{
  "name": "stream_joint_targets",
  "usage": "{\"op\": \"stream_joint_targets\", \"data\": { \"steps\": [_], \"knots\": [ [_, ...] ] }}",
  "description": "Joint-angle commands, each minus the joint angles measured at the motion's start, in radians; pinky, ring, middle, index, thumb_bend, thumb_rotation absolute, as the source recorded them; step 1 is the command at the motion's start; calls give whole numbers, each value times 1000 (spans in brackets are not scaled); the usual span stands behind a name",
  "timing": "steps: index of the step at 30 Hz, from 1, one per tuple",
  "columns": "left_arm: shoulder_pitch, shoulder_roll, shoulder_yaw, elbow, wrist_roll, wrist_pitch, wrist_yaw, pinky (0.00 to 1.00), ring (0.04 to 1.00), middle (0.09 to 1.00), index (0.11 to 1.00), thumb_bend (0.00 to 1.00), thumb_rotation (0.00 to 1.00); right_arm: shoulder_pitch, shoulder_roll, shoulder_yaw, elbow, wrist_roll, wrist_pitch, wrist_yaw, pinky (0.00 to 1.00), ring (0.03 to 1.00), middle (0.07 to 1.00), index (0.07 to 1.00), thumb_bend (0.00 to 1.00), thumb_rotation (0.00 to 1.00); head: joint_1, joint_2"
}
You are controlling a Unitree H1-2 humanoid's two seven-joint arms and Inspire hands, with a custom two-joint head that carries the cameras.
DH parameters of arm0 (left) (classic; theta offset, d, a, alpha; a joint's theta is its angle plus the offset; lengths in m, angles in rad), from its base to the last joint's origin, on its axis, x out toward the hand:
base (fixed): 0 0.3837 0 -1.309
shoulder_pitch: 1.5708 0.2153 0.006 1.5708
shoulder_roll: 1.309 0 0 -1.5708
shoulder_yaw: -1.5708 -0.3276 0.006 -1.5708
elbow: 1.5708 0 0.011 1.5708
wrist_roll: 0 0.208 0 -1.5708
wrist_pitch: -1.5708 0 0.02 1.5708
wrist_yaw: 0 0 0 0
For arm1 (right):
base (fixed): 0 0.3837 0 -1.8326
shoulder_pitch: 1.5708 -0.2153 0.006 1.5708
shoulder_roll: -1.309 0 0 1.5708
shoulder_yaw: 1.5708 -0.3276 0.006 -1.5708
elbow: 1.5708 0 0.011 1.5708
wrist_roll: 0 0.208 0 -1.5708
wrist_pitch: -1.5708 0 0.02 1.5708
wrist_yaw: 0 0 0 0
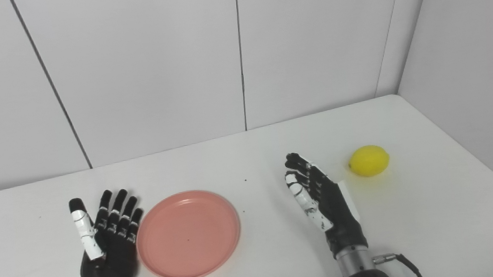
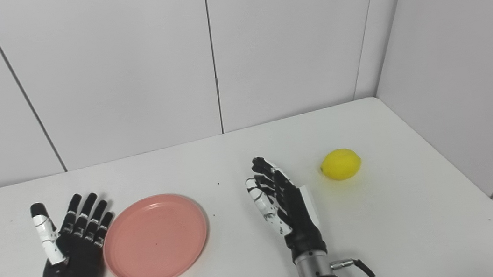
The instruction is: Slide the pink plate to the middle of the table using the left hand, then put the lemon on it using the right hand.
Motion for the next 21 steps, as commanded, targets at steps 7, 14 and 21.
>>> {"op": "stream_joint_targets", "data": {
  "steps": [7, 14, 21],
  "knots": [
    [30, -1, 28, 52, 6, 42, 33, 1000, 954, 945, 978, 745, 855, -104, -174, 36, 5, -404, 8, -30, 616, 697, 719, 684, 729, 852, 0, -2],
    [31, -1, 30, 49, 11, 49, 33, 999, 943, 942, 989, 739, 873, -156, -275, 35, 20, -548, 10, -7, 503, 613, 684, 682, 777, 801, -2, -2],
    [33, -1, 34, 47, 0, 52, 28, 1000, 953, 953, 996, 751, 855, -201, -383, 40, 58, -698, 25, 15, 570, 626, 682, 703, 799, 786, -4, -3]
  ]
}}
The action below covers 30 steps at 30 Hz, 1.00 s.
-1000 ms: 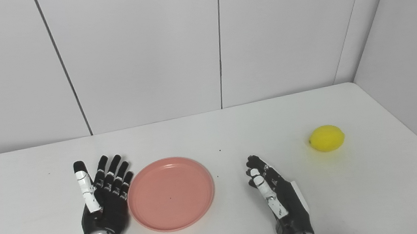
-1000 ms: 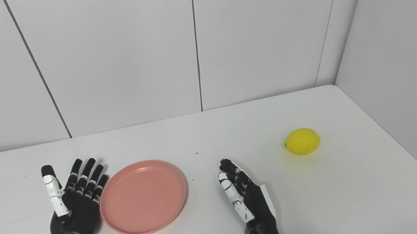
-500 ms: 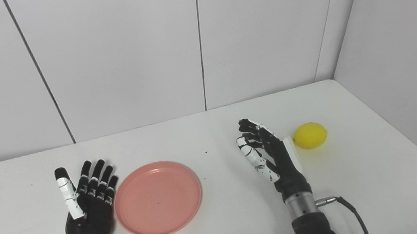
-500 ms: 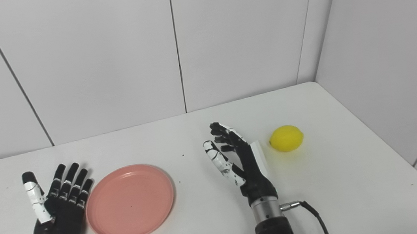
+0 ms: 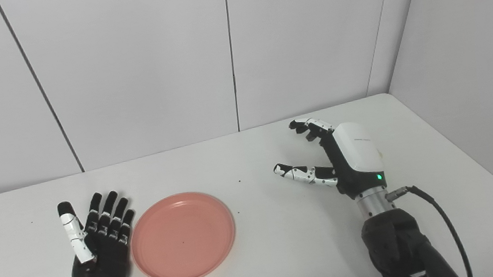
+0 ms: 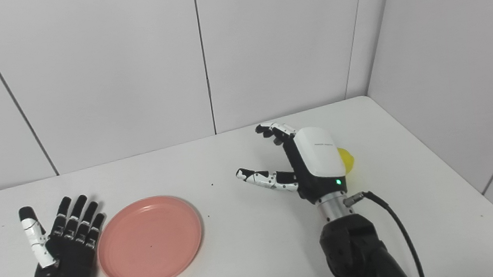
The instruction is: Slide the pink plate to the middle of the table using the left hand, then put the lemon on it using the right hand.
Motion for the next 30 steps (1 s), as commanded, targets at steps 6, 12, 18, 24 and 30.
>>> {"op": "stream_joint_targets", "data": {
  "steps": [6, 12, 18, 24, 30],
  "knots": [
    [41, 1, 4, 32, 18, 64, 42, 1000, 952, 948, 991, 748, 857, -75, -96, 6, 57, -147, 20, 7, 609, 630, 663, 683, 831, 758, -1, 1],
    [42, 5, 3, 34, 18, 63, 40, 1000, 947, 944, 986, 740, 865, -87, -142, -7, 142, -169, 22, -11, 627, 629, 660, 682, 857, 757, 0, 4],
    [43, 9, -4, 26, 22, 73, 40, 1000, 946, 944, 990, 741, 873, -92, -193, -11, 214, -167, 15, -29, 660, 653, 667, 675, 854, 761, -1, 7],
    [44, 7, 0, 12, 9, 88, 39, 1000, 951, 942, 989, 745, 855, -93, -216, -8, 282, -148, 19, -39, 674, 649, 667, 674, 840, 747, 2, 8],
    [48, 11, -2, 5, 15, 92, 33, 1000, 952, 942, 997, 750, 854, -90, -217, -18, 342, -106, 23, -60, 657, 638, 657, 672, 843, 738, 2, 10]
  ]
}}
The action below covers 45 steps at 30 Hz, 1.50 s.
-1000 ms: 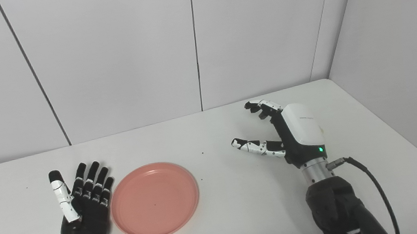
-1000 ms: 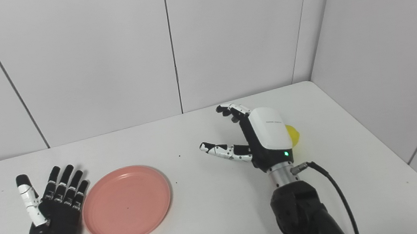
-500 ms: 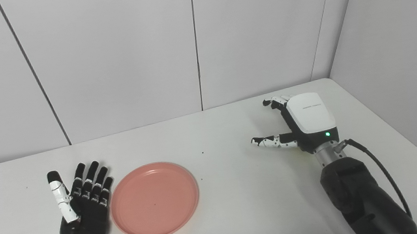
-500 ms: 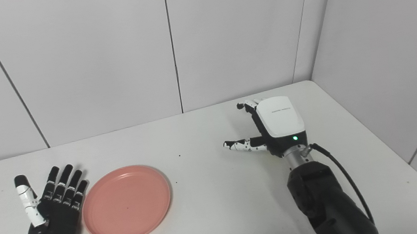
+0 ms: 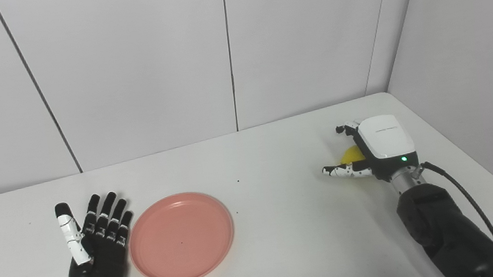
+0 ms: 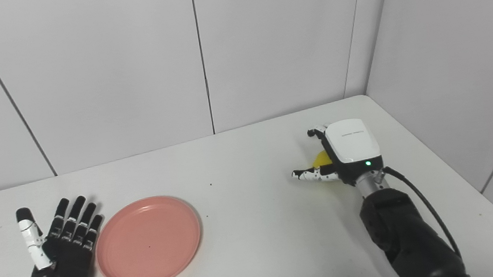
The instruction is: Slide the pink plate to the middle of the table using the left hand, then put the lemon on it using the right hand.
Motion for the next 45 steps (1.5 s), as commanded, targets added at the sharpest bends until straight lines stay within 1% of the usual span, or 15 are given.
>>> {"op": "stream_joint_targets", "data": {
  "steps": [1, 15, 18, 20, 22, 27, 28, 30, 32, 35, 36, 40, 42, 43, 45],
  "knots": [
    [42, 6, 0, 24, 18, 65, 36, 1000, 950, 941, 997, 750, 855, -39, -27, -23, 0, 15, 14, -48, 656, 639, 658, 671, 843, 734, 1, 1],
    [51, 6, -2, 11, 19, 75, 43, 1000, 951, 940, 993, 748, 854, -60, -51, -1, 94, 44, 27, -43, 632, 619, 649, 668, 864, 728, 12, 8],
    [52, 6, -2, 8, 18, 79, 44, 1000, 953, 946, 999, 753, 857, -68, -53, 4, 108, 49, 31, -41, 602, 608, 647, 667, 868, 729, 11, 9],
    [53, 7, -4, 8, 18, 79, 41, 1000, 953, 947, 1000, 753, 859, -70, -55, 10, 111, 49, 32, -36, 515, 562, 620, 653, 866, 726, 13, 10],
    [55, 8, -6, 3, 20, 80, 42, 1000, 949, 944, 1000, 755, 859, -71, -56, 13, 118, 55, 24, -40, 433, 504, 577, 624, 862, 708, 13, 11],
    [56, 7, -6, -1, 16, 81, 47, 1000, 946, 943, 1000, 761, 846, -75, -46, 16, 156, 77, 1, -88, 346, 427, 509, 556, 856, 608, 14, 14],
    [56, 8, -6, 1, 16, 81, 46, 1000, 947, 944, 999, 760, 846, -78, -41, 15, 171, 86, -5, -99, 293, 362, 439, 472, 850, 520, 15, 15],
    [56, 8, -7, -1, 15, 83, 47, 1000, 947, 944, 998, 761, 845, -83, -39, 22, 190, 107, -13, -101, 223, 276, 342, 351, 803, 418, 17, 17],
    [56, 8, -8, -3, 15, 84, 50, 1000, 946, 942, 997, 759, 845, -86, -45, 34, 201, 121, -22, -96, 195, 242, 300, 301, 766, 390, 17, 17],
    [57, 9, -9, -6, 14, 85, 51, 1000, 948, 942, 999, 764, 845, -85, -56, 57, 210, 135, -21, -79, 192, 242, 296, 315, 728, 423, 19, 22],
    [57, 9, -9, -7, 13, 85, 53, 1000, 946, 940, 994, 767, 842, -84, -59, 63, 209, 139, -17, -72, 224, 278, 334, 398, 708, 440, 19, 22],
    [59, 13, -13, -10, 12, 87, 50, 1000, 950, 945, 1000, 769, 848, -79, -65, 84, 221, 159, -1, -48, 232, 291, 349, 405, 706, 414, 19, 25],
    [60, 12, -13, -13, 10, 87, 54, 1000, 948, 944, 1000, 768, 846, -77, -65, 87, 234, 175, -2, -51, 237, 298, 358, 391, 710, 399, 19, 25],
    [60, 12, -13, -13, 9, 88, 56, 1000, 947, 942, 996, 770, 839, -77, -64, 88, 242, 182, -2, -54, 196, 250, 305, 299, 726, 378, 19, 25],
    [59, 12, -11, -10, 5, 87, 50, 1000, 952, 945, 998, 771, 835, -76, -65, 93, 251, 192, -5, -64, 160, 209, 258, 242, 735, 361, 19, 25]
  ]
}}
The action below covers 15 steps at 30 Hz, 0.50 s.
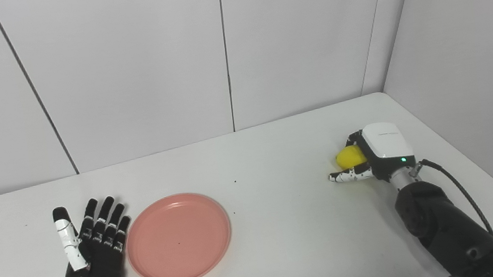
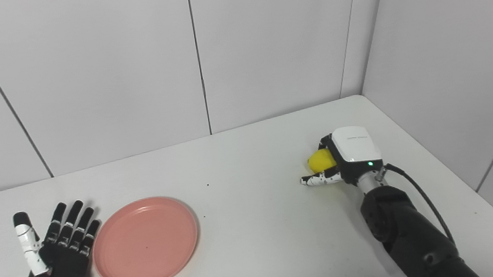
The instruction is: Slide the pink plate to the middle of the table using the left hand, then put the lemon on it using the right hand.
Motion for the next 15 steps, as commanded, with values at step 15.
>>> {"op": "stream_joint_targets", "data": {
  "steps": [15],
  "knots": [
    [37, -1, -1, 35, 8, 60, 34, 998, 942, 938, 997, 788, 814, -4, -47, 21, -158, -9, 13, 76, 168, 220, 281, 329, 706, 434, 17, 1]
  ]
}}
